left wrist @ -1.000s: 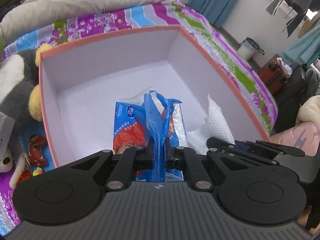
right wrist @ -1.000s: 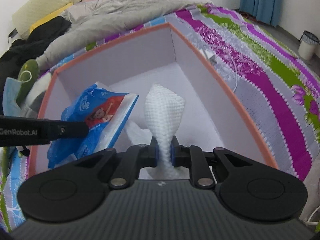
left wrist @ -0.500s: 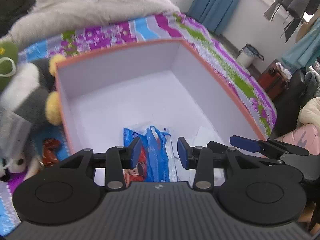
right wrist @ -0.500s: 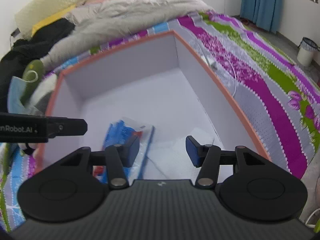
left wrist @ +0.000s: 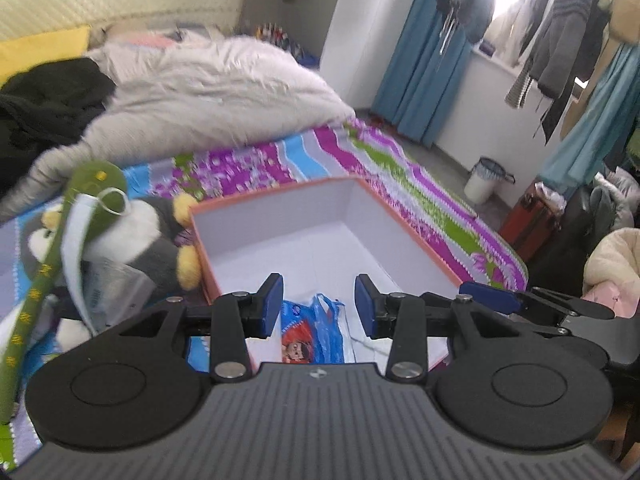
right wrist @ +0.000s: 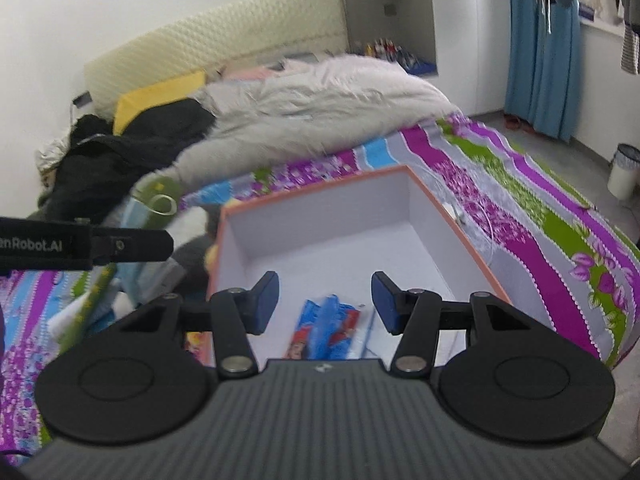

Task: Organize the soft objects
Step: 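Withdraw both open grippers from the box back toward the pile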

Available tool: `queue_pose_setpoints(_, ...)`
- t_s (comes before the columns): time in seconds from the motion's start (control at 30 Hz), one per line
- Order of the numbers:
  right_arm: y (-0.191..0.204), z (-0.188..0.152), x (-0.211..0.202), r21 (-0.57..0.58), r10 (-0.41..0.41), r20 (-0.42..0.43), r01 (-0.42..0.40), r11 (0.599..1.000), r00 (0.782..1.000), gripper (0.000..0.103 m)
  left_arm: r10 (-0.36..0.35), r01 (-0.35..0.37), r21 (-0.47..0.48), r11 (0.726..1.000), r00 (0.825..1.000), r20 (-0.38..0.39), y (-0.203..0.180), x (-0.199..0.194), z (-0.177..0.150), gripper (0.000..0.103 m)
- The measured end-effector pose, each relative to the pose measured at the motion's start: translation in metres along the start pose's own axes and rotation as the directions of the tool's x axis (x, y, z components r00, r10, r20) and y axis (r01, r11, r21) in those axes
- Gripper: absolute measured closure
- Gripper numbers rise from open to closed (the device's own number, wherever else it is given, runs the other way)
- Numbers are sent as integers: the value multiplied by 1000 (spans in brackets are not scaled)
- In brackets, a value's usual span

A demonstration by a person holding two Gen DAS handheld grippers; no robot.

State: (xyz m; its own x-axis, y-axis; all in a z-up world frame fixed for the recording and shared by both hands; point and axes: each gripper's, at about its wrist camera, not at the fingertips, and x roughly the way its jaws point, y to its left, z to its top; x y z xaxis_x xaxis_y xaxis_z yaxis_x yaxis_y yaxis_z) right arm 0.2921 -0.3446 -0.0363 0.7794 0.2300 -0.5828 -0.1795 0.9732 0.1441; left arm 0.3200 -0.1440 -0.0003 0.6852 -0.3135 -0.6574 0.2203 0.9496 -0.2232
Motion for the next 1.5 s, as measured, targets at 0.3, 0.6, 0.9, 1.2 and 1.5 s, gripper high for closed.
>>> queue_pose_setpoints(0.3,38,-14,-42,-52,43,60,-40,998,997,49,31,-29,-30,999,996,81,18,-71,-28,58)
queue_pose_setpoints(0.6,70,-37,-61,-89,87,71,-81,993,994,49,106,-98,-77,992,989,102,43,-115,-70,58)
queue_pose_setpoints(0.9,99,-62,-65,-125,129,43,-123,984,991,49,161,-149,-119,982,983,92,66,-140,-104,58)
queue_pose_setpoints(1.2,127,-87,-61,-171,173,-18,-173,970,985,49,192,-178,-213,961,980,47,92,-145,-149,55)
queue_pose_setpoints(1.5,157,-113,-52,-182,200,-120,-220,958,972,49,196,-180,-267,947,980,34,114,-155,-183,55)
